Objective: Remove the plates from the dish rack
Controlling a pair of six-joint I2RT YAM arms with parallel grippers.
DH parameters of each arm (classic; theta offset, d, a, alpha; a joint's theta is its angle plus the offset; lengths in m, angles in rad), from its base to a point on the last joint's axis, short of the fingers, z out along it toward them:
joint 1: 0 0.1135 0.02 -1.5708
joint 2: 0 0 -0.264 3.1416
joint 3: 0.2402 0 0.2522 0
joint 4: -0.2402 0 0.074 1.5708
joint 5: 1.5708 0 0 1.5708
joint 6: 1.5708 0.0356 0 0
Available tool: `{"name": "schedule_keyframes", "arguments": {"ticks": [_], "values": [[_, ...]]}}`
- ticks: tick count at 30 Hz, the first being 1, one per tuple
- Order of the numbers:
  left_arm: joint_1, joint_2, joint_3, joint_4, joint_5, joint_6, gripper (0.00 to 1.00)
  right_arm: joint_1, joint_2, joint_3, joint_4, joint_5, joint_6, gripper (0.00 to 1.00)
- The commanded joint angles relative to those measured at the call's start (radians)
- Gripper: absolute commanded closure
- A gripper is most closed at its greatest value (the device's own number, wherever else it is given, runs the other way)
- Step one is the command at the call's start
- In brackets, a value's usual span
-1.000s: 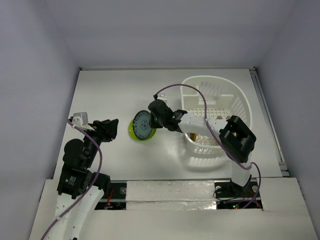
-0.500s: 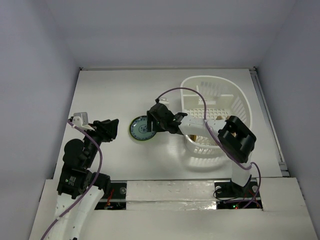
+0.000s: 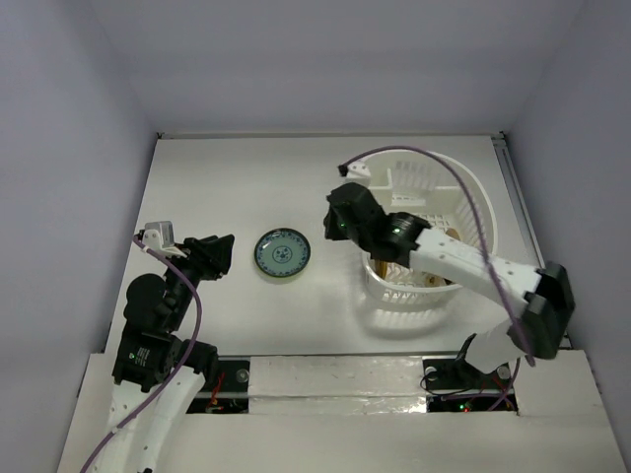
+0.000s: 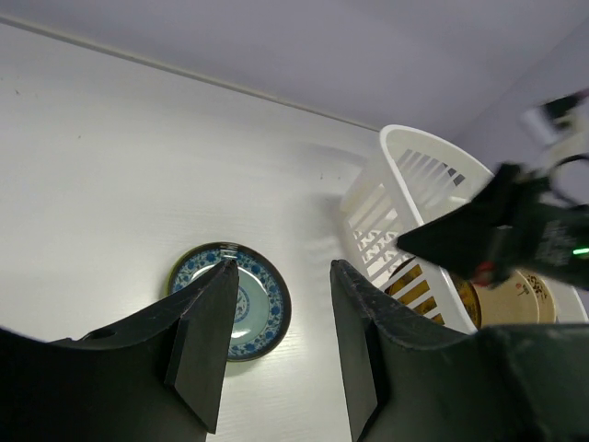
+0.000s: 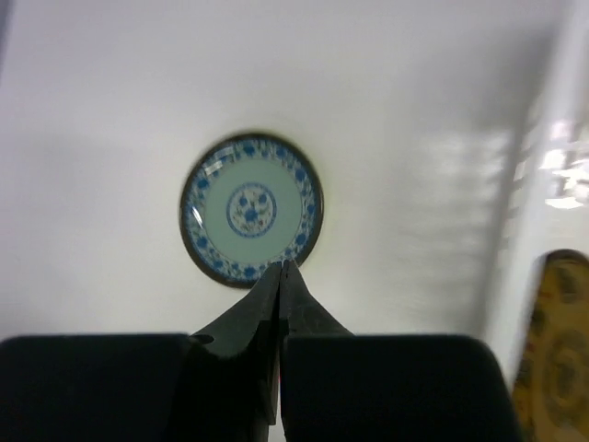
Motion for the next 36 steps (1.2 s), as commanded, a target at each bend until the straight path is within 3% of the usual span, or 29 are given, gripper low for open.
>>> {"name": "schedule_keyframes", "arguments": {"ticks": [1,8,10,11,14,22,36], "values": [[0.007,-0.001,0.027,0.045,0.017,-0.004,0.58,0.008,-0.163,-0.001,-0.145,0.206,-0.015,1.00],[0.007,-0.011,0.025,0.050,0.022,-0.002,0.58,-0.012,-0.295,-0.088,-0.425,0.337,0.095,0.98],[0.007,-0.012,0.025,0.051,0.023,-0.002,0.58,-0.021,-0.305,-0.111,-0.477,0.350,0.118,0.79],[0.007,-0.011,0.025,0.051,0.023,-0.002,0.58,-0.021,-0.305,-0.133,-0.489,0.347,0.134,0.62],[0.007,-0.015,0.025,0.051,0.023,-0.004,0.58,-0.043,-0.294,-0.166,-0.497,0.325,0.143,0.50],[0.007,-0.018,0.025,0.051,0.020,-0.002,0.58,-0.073,-0.204,-0.168,-0.456,0.274,0.079,0.53],[0.007,-0.026,0.027,0.053,0.025,-0.004,0.58,-0.073,-0.029,-0.007,-0.606,0.422,0.037,0.89]]}}
